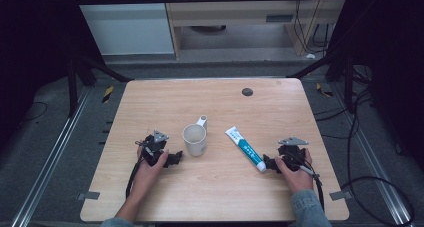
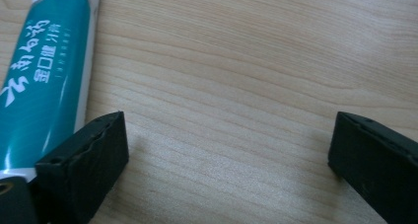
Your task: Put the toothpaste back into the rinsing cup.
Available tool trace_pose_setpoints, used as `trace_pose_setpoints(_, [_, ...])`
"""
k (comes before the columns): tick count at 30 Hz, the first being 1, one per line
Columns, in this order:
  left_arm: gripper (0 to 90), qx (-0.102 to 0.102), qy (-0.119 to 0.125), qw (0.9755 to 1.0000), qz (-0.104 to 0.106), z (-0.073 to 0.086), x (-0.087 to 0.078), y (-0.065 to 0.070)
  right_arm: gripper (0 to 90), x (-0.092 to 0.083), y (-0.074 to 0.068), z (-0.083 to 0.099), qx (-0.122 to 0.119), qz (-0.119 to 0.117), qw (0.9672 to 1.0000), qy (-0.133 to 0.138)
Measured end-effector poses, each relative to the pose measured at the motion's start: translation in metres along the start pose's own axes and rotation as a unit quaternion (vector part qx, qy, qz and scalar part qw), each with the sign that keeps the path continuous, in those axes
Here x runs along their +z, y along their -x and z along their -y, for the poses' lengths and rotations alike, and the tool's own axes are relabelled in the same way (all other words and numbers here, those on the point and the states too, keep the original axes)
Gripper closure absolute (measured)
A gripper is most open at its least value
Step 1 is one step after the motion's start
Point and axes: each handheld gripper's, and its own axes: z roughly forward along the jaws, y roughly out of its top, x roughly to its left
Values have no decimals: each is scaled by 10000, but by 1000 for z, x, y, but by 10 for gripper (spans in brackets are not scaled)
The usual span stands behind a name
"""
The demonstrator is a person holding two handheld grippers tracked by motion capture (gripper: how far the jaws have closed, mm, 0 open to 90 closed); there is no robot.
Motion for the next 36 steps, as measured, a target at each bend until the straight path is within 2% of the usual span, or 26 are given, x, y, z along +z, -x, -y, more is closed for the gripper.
trace_pose_setpoints(2, [0,-4,1,10000,-1,0,0,0,36,0,0,0,-33,-23,10000,21])
trace_pose_setpoints(3, [0,-3,0,10000,-1,0,0,0,85,-3,1,0,-58,-65,10000,2])
trace_pose_setpoints(5, [0,-6,1,10000,-3,0,0,0,81,-8,1,-3,-44,-108,9999,25])
trace_pose_setpoints(9, [0,-11,-5,10000,-9,0,0,0,112,-19,-2,-9,-200,-202,9996,46])
trace_pose_setpoints(10, [0,-24,-7,10000,-10,-1,0,0,119,-29,-7,-16,-286,-300,9991,1])
trace_pose_setpoints(11, [0,-22,-10,10000,-12,-1,1,1,119,-29,-7,-16,-286,-300,9991,1])
trace_pose_setpoints(12, [0,-24,-7,10000,-19,-2,2,1,126,-36,-12,-22,-388,-359,9986,-2])
trace_pose_setpoints(17, [0,-24,-6,10000,-17,-2,2,1,164,-47,-21,-35,-595,-475,9971,-27])
trace_pose_setpoints(18, [0,-23,-7,10000,-18,-2,1,1,171,-49,-24,-38,-665,-485,9966,-71])
trace_pose_setpoints(19, [0,-23,-7,10000,-18,-2,1,1,196,-52,-32,-48,-871,-465,9950,-121])
trace_pose_setpoints(21, [0,-22,-7,10000,-18,-2,1,1,202,-53,-34,-52,-920,-490,9945,-139])
trace_pose_setpoints(23, [0,-24,-8,10000,-18,-2,1,1,244,-54,-43,-68,-1130,-521,9918,-285])
trace_pose_setpoints(25, [0,-25,-9,10000,-21,-2,2,1,255,-53,-45,-72,-1147,-536,9913,-355])
trace_pose_setpoints(27, [0,-33,-10,10000,-30,-2,2,1,278,-47,-50,-83,-1275,-559,9889,-521])
trace_pose_setpoints(31, [0,-55,9,10000,-32,-2,2,2,306,-41,-57,-92,-1320,-657,9873,-595])
trace_pose_setpoints(32, [0,-59,9,10000,-37,-2,2,2,341,-37,-60,-96,-1239,-812,9861,-750])
trace_pose_setpoints(34, [0,-64,3,10000,-45,-2,2,2,350,-36,-61,-99,-1230,-866,9855,-789])
trace_pose_setpoints(35, [0,-73,14,10000,-42,-3,3,2,358,-33,-64,-104,-1317,-878,9837,-855])
trace_pose_setpoints(36, [0,-61,3,10000,-43,-2,2,2,358,-33,-64,-104,-1317,-878,9837,-855])
